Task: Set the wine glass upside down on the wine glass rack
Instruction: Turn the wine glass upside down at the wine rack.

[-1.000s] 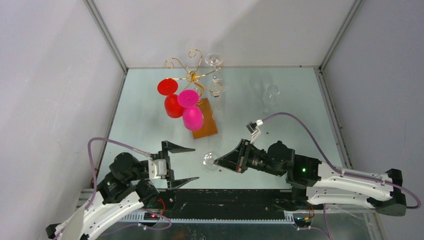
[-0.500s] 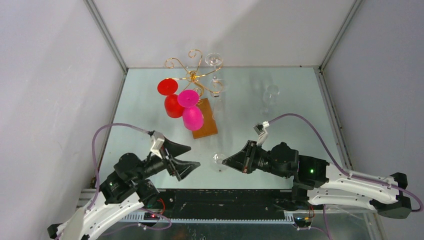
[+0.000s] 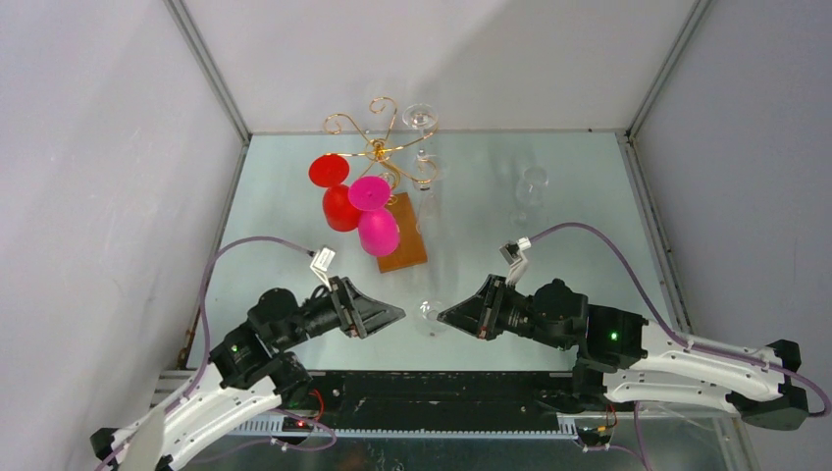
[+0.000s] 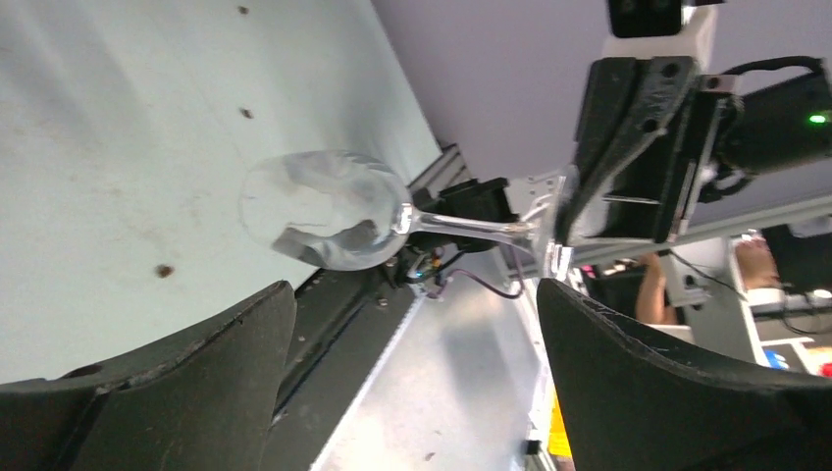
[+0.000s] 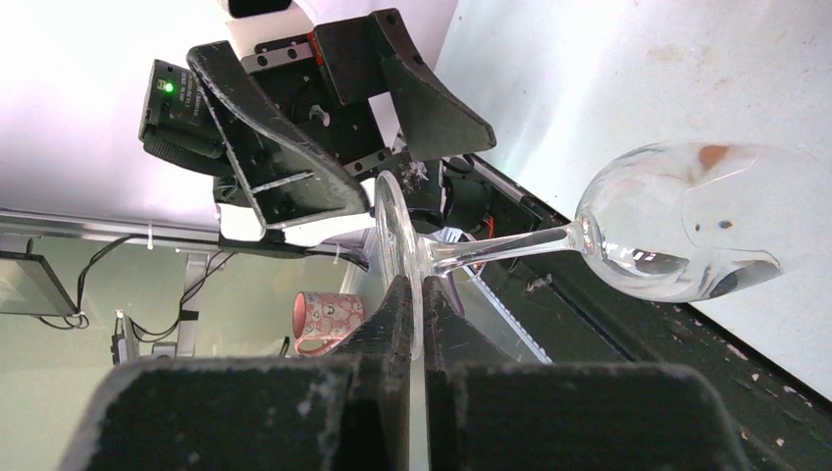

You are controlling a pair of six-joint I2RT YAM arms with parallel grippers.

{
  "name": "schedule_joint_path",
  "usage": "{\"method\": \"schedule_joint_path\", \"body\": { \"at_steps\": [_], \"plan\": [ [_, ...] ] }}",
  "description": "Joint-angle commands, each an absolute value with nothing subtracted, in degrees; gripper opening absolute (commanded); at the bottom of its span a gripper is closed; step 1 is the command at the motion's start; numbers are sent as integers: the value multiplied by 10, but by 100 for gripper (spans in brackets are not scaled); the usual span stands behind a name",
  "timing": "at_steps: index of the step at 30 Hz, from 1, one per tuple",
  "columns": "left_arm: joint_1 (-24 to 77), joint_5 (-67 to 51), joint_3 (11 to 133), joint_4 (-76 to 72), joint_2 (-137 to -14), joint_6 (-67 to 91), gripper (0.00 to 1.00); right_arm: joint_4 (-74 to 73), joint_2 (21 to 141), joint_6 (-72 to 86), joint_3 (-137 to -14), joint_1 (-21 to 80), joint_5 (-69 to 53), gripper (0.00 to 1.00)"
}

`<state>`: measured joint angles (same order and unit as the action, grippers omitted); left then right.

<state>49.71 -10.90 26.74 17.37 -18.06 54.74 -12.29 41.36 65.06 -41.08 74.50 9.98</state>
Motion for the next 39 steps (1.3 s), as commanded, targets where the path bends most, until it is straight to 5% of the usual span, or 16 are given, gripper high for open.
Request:
{"method": "schedule_joint_path", "body": {
  "at_steps": [1,11,39],
  "plan": [
    [496,-172,247,77,-183,613,97,-95,407,646,-419,743,117,0],
    [496,-235,217,-50,-199,675,72,-89,407,648,-419,742,116,0],
    [496,-262,274,-9,-263,636,1,-25,455,655,-419,742,92,0]
  ]
}}
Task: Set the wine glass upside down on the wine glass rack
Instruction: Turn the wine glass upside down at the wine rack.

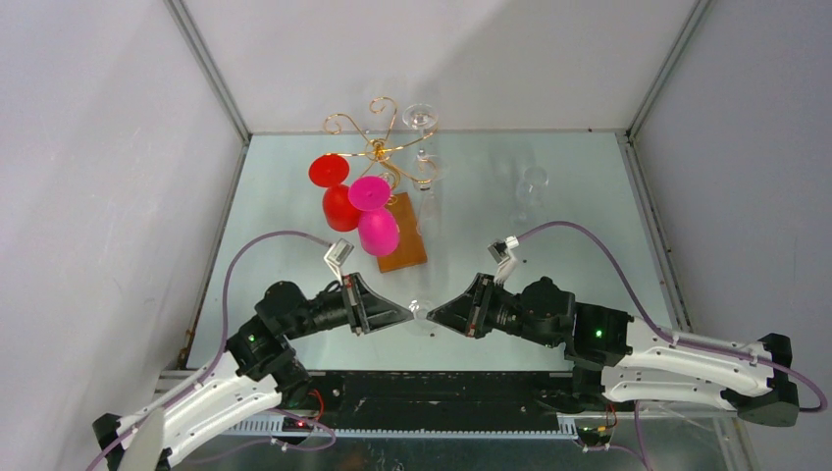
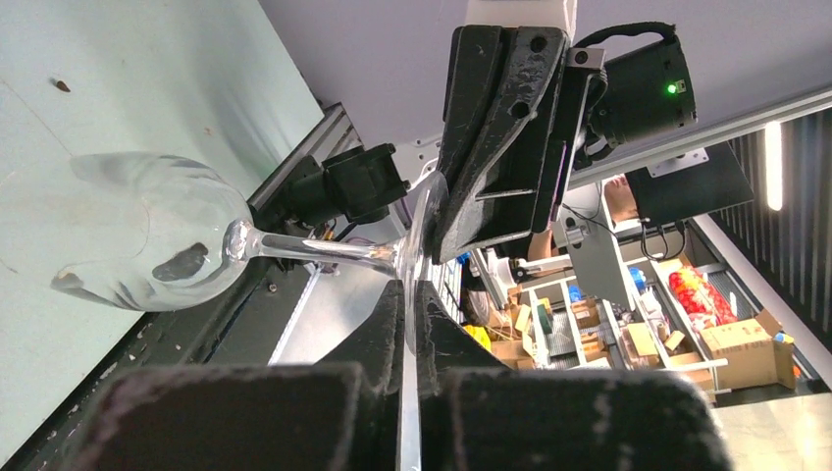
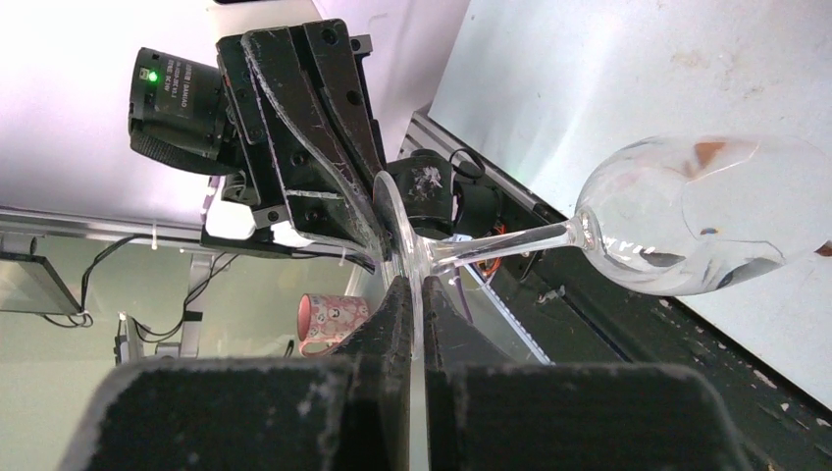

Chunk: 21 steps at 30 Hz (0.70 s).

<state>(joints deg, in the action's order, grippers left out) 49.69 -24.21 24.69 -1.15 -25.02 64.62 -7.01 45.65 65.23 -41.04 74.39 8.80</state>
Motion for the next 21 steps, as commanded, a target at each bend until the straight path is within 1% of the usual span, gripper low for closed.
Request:
{"method": "schedule_joint_path", "body": {
  "at_steps": [1,6,9,10,11,12,13,14,15,17,18,19,21],
  "plan": [
    [496,-265,278,-5,-265,630,0,-25,456,655,-419,741,91,0],
    [496,-263,281,19,-263,627,0,-33,455,659,-419,741,92,0],
    [496,-245,284,24,-253,624,0,-46,455,666,-419,741,95,8],
    [496,-238,286,30,-251,620,0,-49,456,671,-419,740,97,15],
    [496,-233,287,33,-248,620,0,-55,456,673,-419,740,99,20],
    [496,-225,288,38,-247,619,0,-57,456,676,-419,741,102,30],
    [496,-222,287,39,-244,620,0,-61,457,677,-419,740,102,35],
    [496,-217,287,39,-244,621,0,-62,458,678,-419,740,102,47],
    [496,-216,286,39,-244,622,0,-65,458,679,-419,740,101,52],
    [496,-214,286,40,-245,624,0,-68,458,682,-419,739,99,75],
    [496,-213,287,41,-245,625,0,-70,457,685,-419,738,99,80],
    [496,-212,288,42,-244,625,0,-72,456,687,-419,737,99,90],
    [496,-206,289,48,-242,623,0,-77,455,691,-419,736,101,98]
  ]
}}
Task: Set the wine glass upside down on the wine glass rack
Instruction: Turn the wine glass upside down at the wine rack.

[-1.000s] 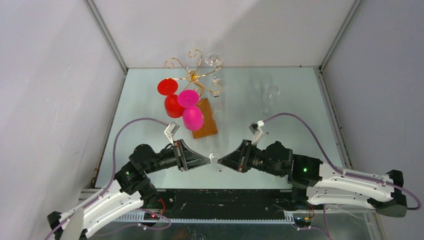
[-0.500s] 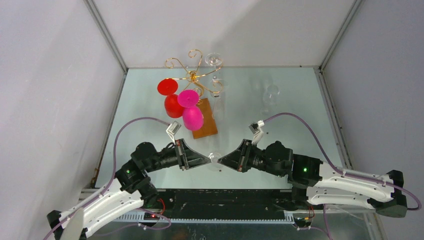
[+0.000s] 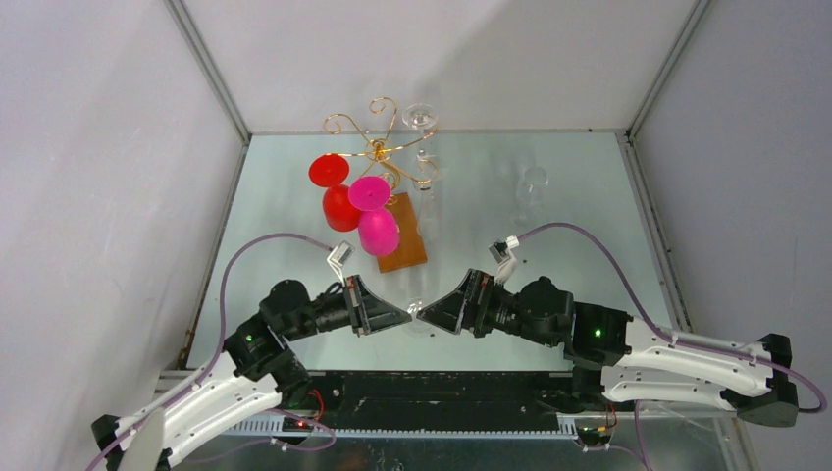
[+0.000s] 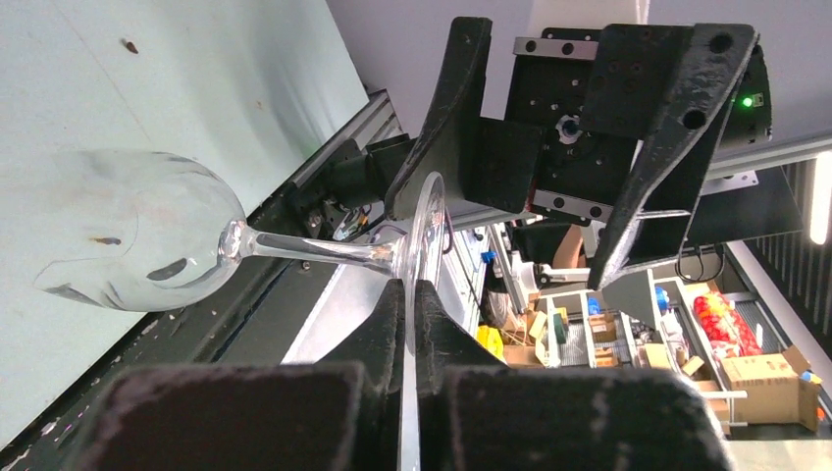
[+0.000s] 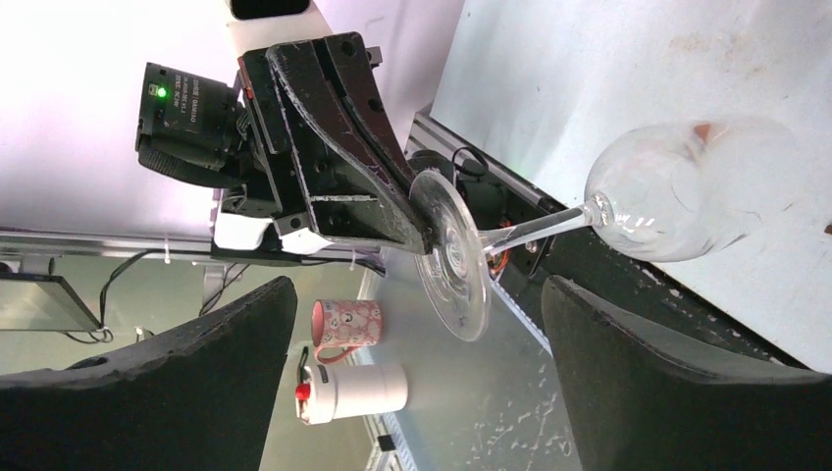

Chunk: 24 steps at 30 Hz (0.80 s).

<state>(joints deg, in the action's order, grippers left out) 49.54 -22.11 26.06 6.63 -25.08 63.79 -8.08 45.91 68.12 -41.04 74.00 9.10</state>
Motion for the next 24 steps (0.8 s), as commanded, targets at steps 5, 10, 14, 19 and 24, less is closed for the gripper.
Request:
{"method": "schedule_joint_path", "body": {
  "at_steps": [5,10,14,19,24],
  "plan": [
    [496,-167,292,80,-220,618,0,-91,451,693,-419,733,106,100],
    [496,-74,309,172,-190,599,0,-106,447,700,-418,731,109,100],
    [496,22,343,259,-168,578,0,-113,446,700,-418,729,113,100],
    [496,128,383,380,-169,575,0,-120,445,700,-418,725,110,100],
    [496,180,401,425,-153,586,0,-129,440,703,-416,722,112,100]
  ]
}}
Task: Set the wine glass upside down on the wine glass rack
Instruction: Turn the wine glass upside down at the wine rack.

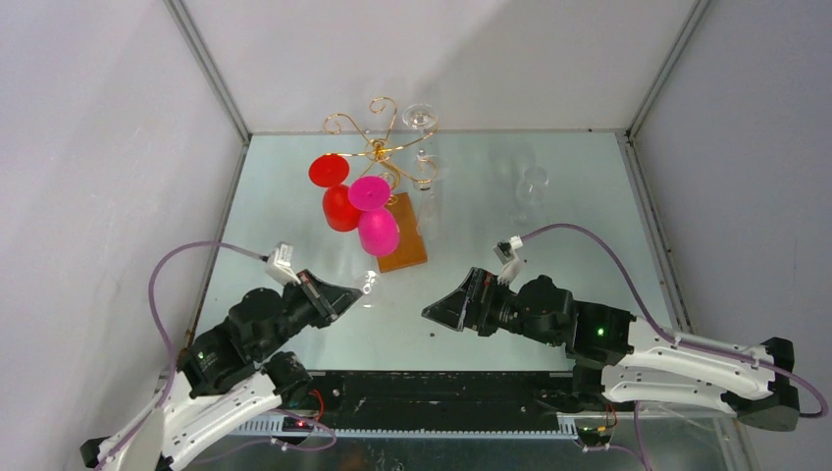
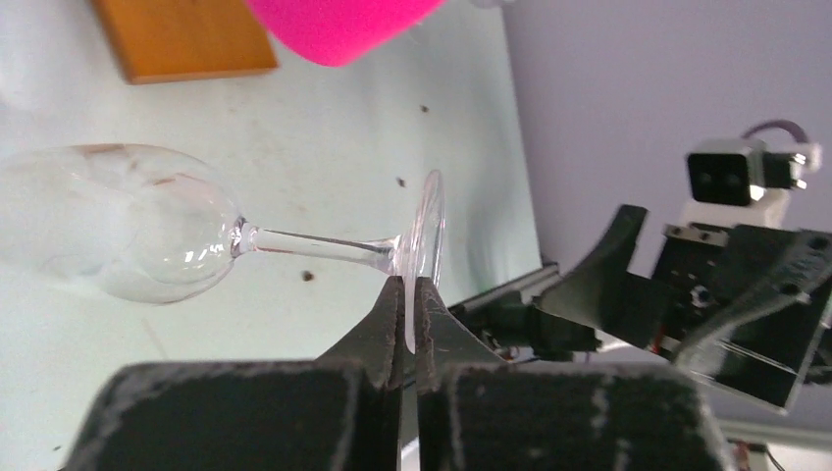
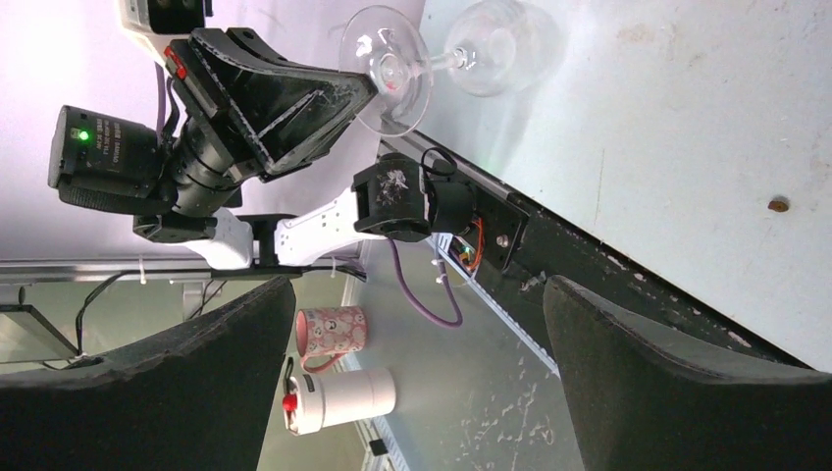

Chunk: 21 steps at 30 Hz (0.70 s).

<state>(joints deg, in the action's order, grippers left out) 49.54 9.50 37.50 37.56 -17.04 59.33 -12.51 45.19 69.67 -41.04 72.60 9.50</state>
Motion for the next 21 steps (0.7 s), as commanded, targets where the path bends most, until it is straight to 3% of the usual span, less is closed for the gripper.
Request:
{"method": "schedule_joint_path", "body": {
  "at_steps": [1,11,21],
  "plan": [
    [496,194,402,432,-149,589,0,-127,437,706,-412,721,112,100],
    [496,326,446,497,-110,589,0,-119,418,724,-388,713,114,100],
    [496,347,527,495,-205,526,0,-122,423,724,-388,702,101,100]
  ]
}}
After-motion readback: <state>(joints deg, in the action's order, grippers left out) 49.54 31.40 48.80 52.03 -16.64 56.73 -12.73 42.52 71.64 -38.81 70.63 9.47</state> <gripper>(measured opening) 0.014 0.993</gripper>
